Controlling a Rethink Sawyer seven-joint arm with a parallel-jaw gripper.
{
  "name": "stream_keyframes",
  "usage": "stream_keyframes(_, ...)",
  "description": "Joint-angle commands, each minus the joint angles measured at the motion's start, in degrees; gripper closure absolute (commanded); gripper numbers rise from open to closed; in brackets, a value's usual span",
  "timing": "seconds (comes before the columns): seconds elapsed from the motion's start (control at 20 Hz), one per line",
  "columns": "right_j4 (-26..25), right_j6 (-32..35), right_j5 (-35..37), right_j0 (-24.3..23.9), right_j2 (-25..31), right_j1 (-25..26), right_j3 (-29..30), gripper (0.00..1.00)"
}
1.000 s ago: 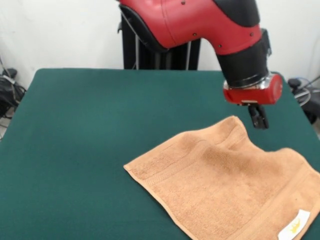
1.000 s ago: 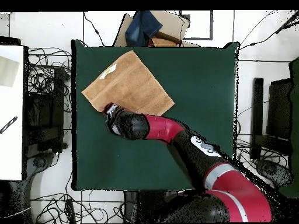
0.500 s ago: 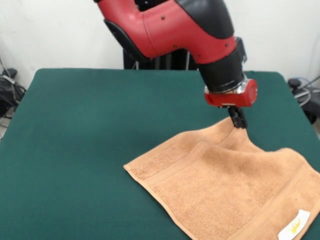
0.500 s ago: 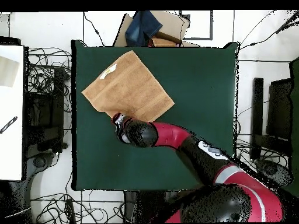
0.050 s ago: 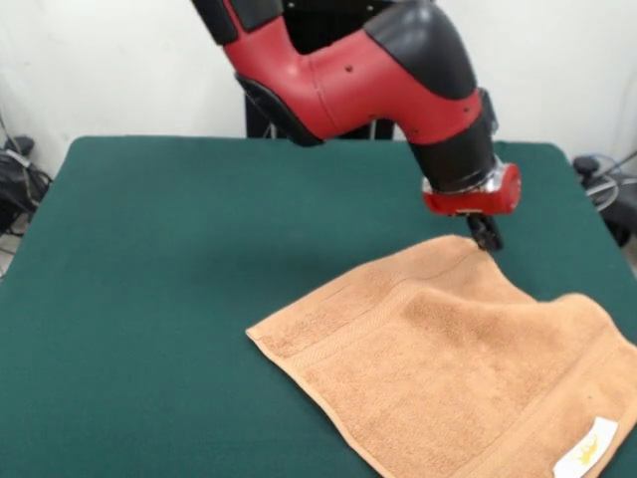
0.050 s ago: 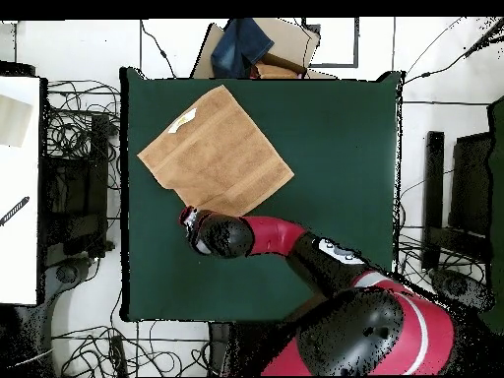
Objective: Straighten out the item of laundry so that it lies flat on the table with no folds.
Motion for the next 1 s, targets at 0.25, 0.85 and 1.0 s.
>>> stream_keyframes(0.25, 7.1, 1.0, 15.3, 2.3, 1.6, -4.7, -7.7, 1.00)
stream_keyframes(0.85, 12.0, 1.9, 28.4, 3.2, 0.7, -10.1, -9.0, 1.00)
stream_keyframes(1.0, 12.3, 2.2, 36.5, 5.9, -1.9, -10.0, -13.0, 1.00)
